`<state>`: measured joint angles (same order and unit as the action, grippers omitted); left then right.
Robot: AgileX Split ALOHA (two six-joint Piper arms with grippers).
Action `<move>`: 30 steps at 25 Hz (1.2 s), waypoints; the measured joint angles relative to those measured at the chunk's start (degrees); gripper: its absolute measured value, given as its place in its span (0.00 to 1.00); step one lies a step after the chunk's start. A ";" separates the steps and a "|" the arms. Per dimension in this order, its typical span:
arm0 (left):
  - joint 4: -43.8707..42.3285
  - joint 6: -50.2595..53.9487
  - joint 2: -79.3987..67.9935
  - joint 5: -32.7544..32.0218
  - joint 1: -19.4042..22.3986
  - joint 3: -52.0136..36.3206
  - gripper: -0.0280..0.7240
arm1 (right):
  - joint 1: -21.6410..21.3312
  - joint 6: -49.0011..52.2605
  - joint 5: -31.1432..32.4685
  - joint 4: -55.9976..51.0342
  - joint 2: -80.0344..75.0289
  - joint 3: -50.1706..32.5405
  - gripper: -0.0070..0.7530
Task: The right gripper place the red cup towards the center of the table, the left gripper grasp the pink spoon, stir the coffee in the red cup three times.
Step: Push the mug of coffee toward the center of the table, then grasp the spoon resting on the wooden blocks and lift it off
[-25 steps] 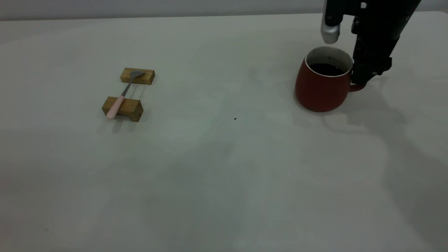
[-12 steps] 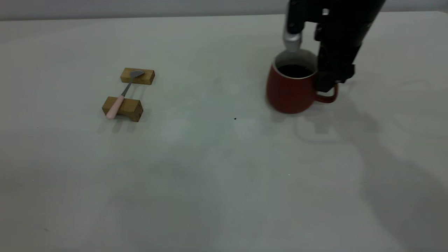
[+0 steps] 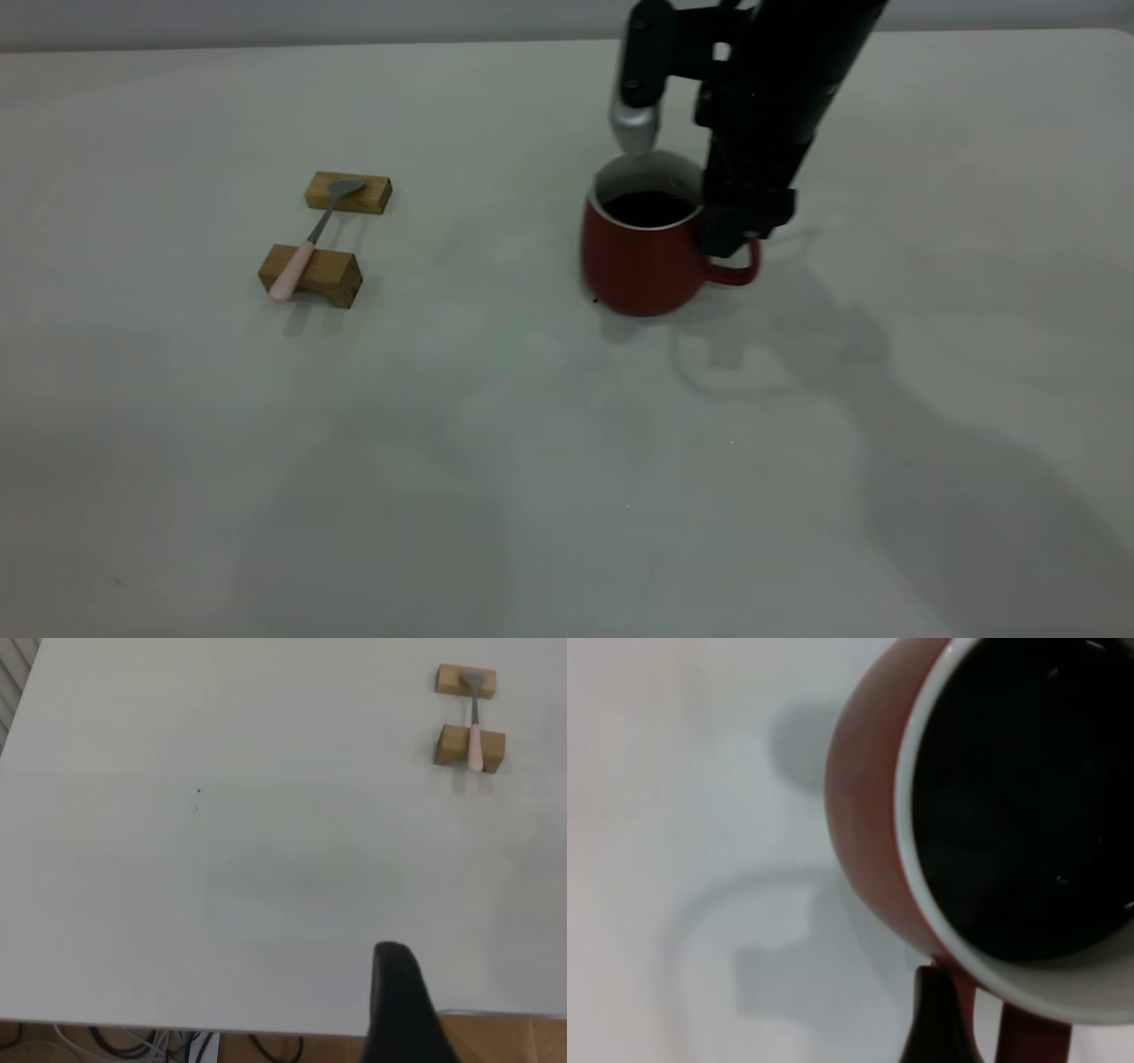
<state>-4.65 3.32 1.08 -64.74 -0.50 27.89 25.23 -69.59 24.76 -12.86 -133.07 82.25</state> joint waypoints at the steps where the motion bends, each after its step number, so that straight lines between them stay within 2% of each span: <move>1: 0.00 0.00 0.00 0.00 0.00 0.00 0.73 | 0.50 0.00 -0.29 -0.72 0.00 0.00 0.79; 10: 0.00 0.00 0.00 0.00 0.00 0.00 0.73 | 1.53 0.64 -0.16 -6.83 0.00 0.00 0.79; 14: 0.00 0.00 0.00 0.00 0.00 0.00 0.73 | 1.01 3.31 4.28 -7.07 2.32 0.00 0.79; 18: 0.00 0.00 0.00 0.00 0.00 0.00 0.73 | -0.06 11.52 11.44 -5.52 9.87 0.00 0.79; 21: 0.00 0.00 0.00 0.00 0.00 0.00 0.73 | -0.79 23.36 18.80 -2.16 17.68 0.00 0.79; 27: 0.00 0.00 0.00 0.00 0.00 0.00 0.73 | -1.16 49.67 39.98 8.95 34.51 0.00 0.79; 30: 0.00 0.00 0.00 0.00 0.00 0.00 0.73 | -1.16 58.82 44.59 12.20 41.18 -0.14 0.79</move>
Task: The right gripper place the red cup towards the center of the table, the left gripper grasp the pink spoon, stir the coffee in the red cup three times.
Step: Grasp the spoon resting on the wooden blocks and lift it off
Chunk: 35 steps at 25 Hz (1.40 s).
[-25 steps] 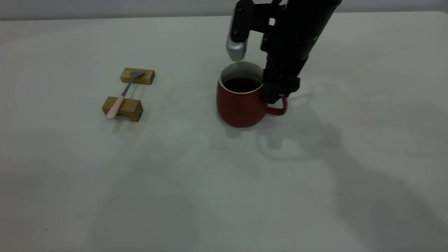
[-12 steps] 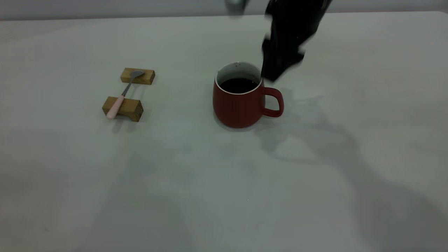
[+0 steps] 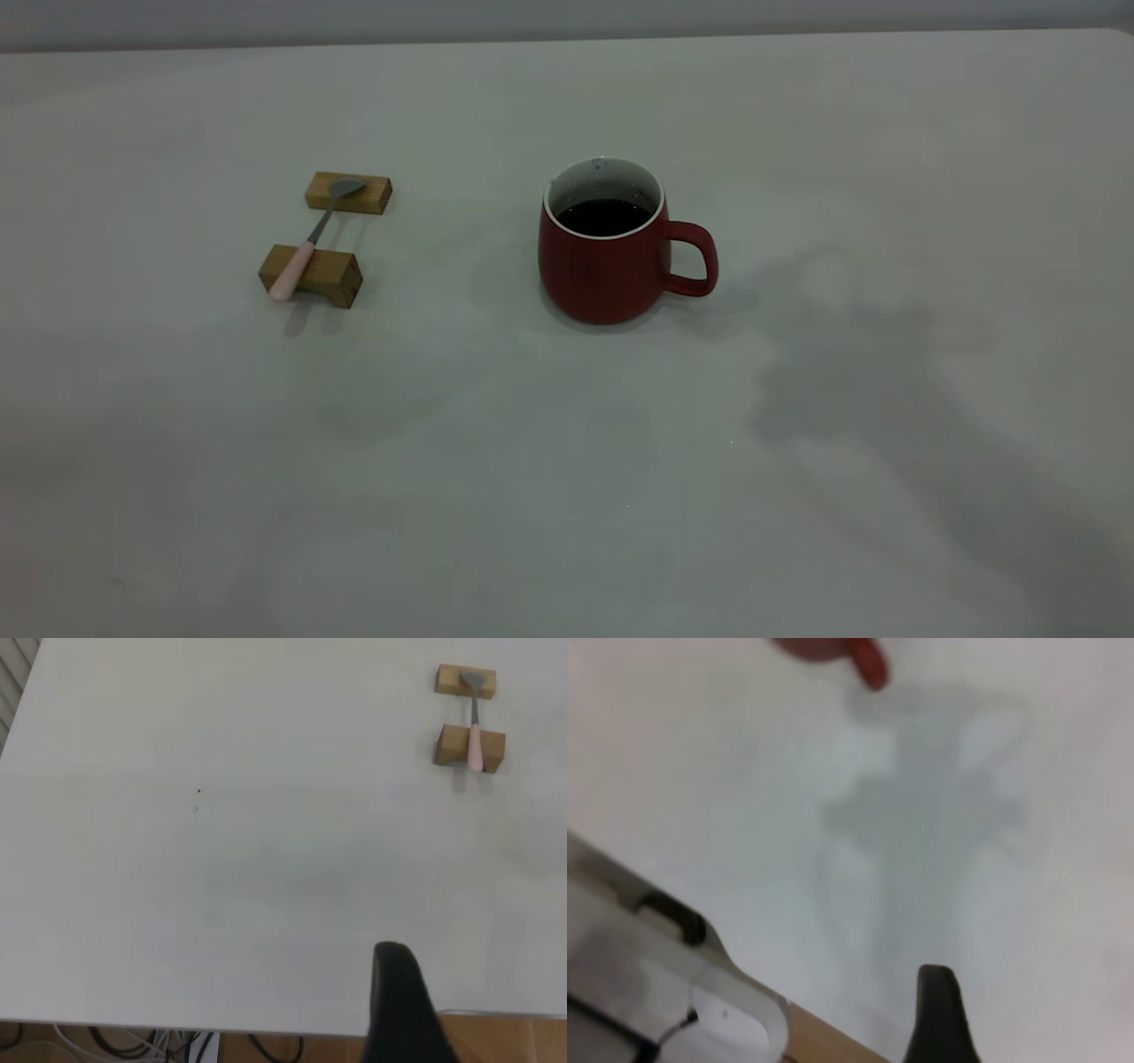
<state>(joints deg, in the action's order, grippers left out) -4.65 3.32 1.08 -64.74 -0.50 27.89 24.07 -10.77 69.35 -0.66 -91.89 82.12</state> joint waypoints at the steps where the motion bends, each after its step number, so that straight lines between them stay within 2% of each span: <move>1: 0.00 0.00 0.00 0.00 0.00 0.00 0.73 | 0.00 1.94 0.37 0.66 2.14 -0.45 0.79; 6: 0.00 0.00 0.00 0.00 0.00 0.00 0.73 | 0.00 4.26 0.74 3.02 13.55 -6.33 0.79; 14: 0.00 0.00 0.00 0.00 0.00 0.00 0.73 | -0.52 6.00 1.35 3.11 36.86 -29.30 0.79; 19: 0.00 0.00 0.00 0.00 0.00 0.00 0.73 | -7.24 6.84 0.08 2.98 55.98 -43.18 0.79; 24: 0.00 0.00 0.00 0.00 0.00 0.00 0.73 | -15.22 7.05 -2.59 1.77 73.60 -51.59 0.79; 30: 0.00 0.00 0.00 0.00 0.00 0.00 0.73 | -22.30 7.05 -4.35 0.66 85.93 -55.01 0.79; 35: 0.00 0.00 0.00 0.00 0.00 0.00 0.73 | -24.65 7.05 -4.51 -0.41 89.80 -55.19 0.79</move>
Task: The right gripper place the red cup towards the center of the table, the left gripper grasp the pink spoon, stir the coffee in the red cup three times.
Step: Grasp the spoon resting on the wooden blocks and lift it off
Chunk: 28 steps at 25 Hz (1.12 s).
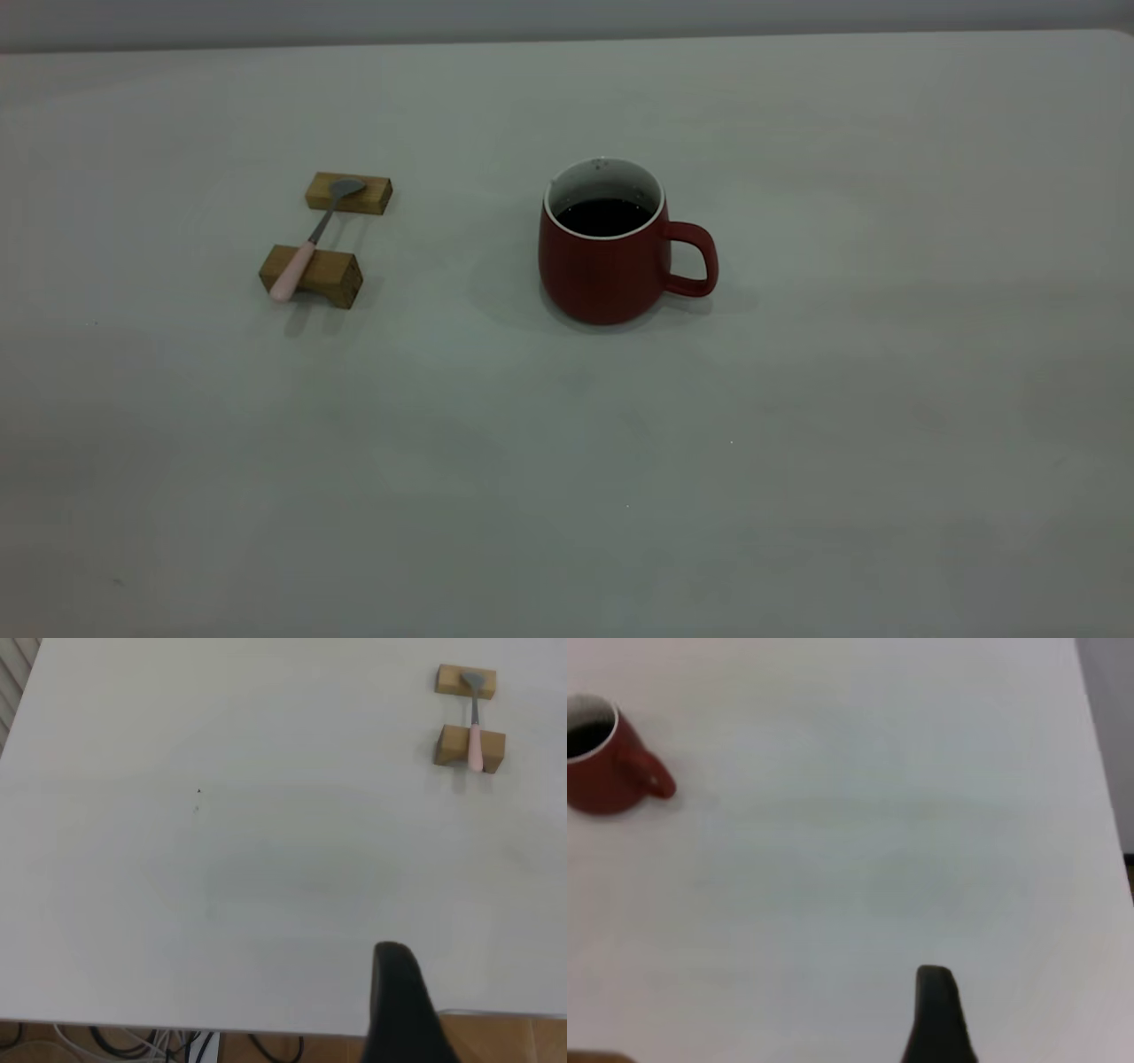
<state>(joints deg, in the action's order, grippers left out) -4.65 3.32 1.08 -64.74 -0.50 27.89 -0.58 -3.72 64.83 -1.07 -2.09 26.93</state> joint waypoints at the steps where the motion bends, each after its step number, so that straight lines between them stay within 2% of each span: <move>1: 0.00 0.00 0.00 0.00 0.00 0.00 0.73 | -0.19 0.03 0.00 -0.16 0.48 0.00 0.79; 8: 0.00 0.00 0.00 0.00 0.00 0.00 0.73 | -0.49 0.19 0.00 -0.86 0.91 0.00 0.79; 14: 0.00 0.00 0.00 0.00 0.00 0.00 0.73 | -0.49 0.14 0.00 -6.59 0.91 -0.05 0.79; 28: 0.00 0.00 0.00 0.00 0.00 0.00 0.73 | -0.49 0.14 0.00 -6.92 0.91 -0.05 0.79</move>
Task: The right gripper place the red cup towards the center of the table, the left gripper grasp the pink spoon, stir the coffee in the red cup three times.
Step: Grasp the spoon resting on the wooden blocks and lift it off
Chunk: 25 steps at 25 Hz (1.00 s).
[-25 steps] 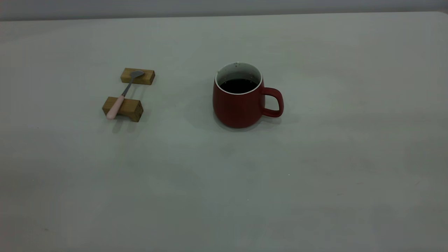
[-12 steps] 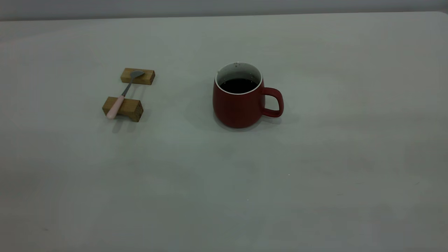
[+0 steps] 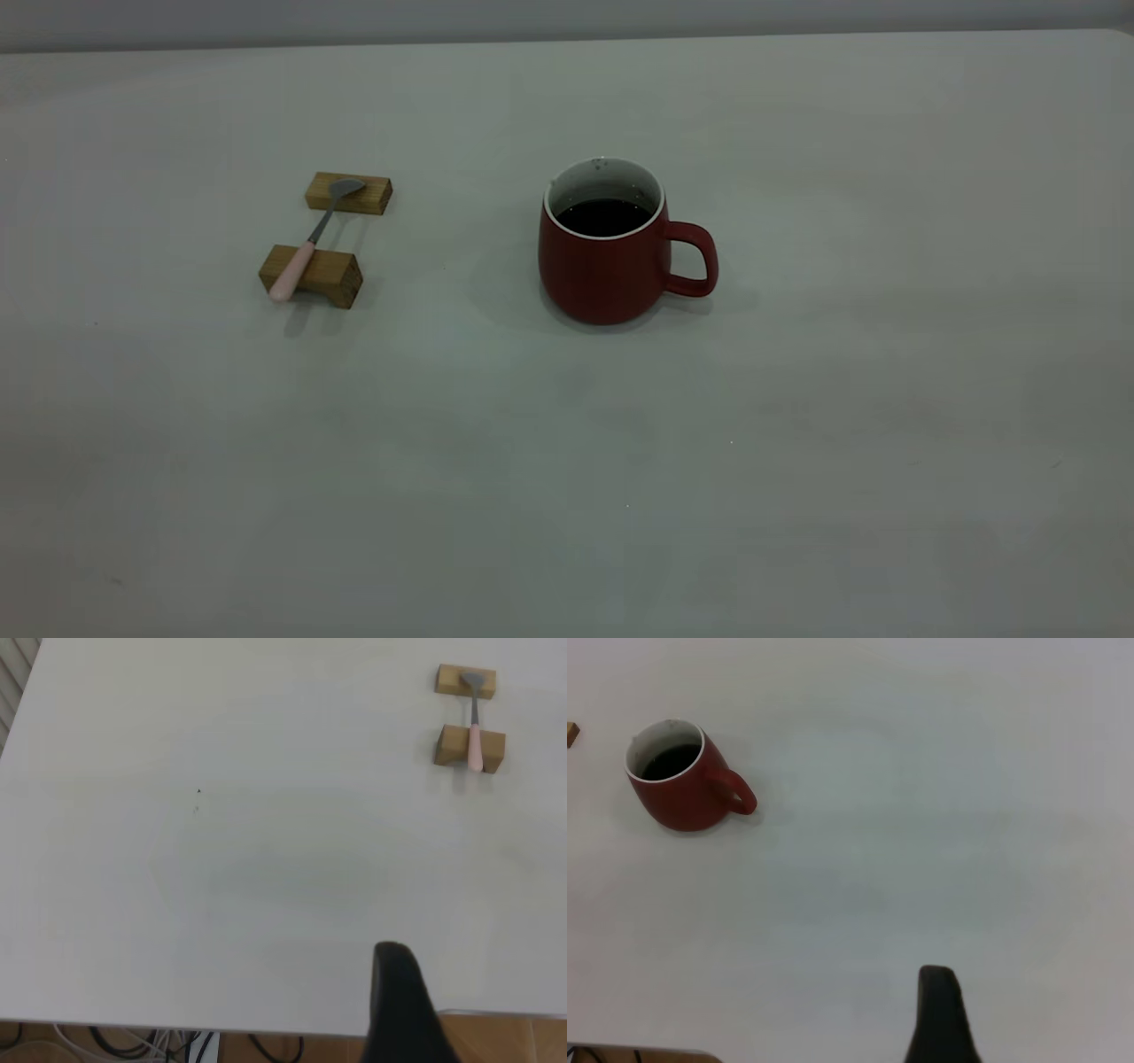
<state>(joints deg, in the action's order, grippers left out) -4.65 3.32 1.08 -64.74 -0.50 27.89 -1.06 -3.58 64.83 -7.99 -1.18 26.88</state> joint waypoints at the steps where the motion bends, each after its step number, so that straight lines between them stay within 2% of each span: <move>1: 0.00 0.00 0.00 0.00 0.00 0.00 0.73 | 0.00 0.00 0.00 0.00 0.00 0.00 0.79; 8: 0.74 0.25 0.00 0.00 0.00 0.00 0.72 | 0.00 0.00 0.00 0.00 0.00 0.00 0.79; 11: 1.11 0.60 -2.65 1.46 0.00 1.12 0.76 | 0.00 0.00 0.00 0.00 0.00 0.00 0.79; 17: 4.07 0.18 -26.06 11.36 0.00 6.96 0.92 | 0.00 0.00 0.00 0.00 0.00 0.00 0.79; 21: 7.98 -2.18 -44.94 21.34 0.00 10.00 0.93 | 0.00 0.00 0.00 0.00 0.00 0.00 0.79; 25: 12.19 -4.92 -61.33 28.42 0.00 13.10 0.93 | 0.00 0.00 0.00 -0.03 0.00 0.00 0.79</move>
<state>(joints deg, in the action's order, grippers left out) 7.54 -1.60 -60.25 -36.31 -0.50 40.99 -1.06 -3.58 64.83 -8.02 -1.18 26.88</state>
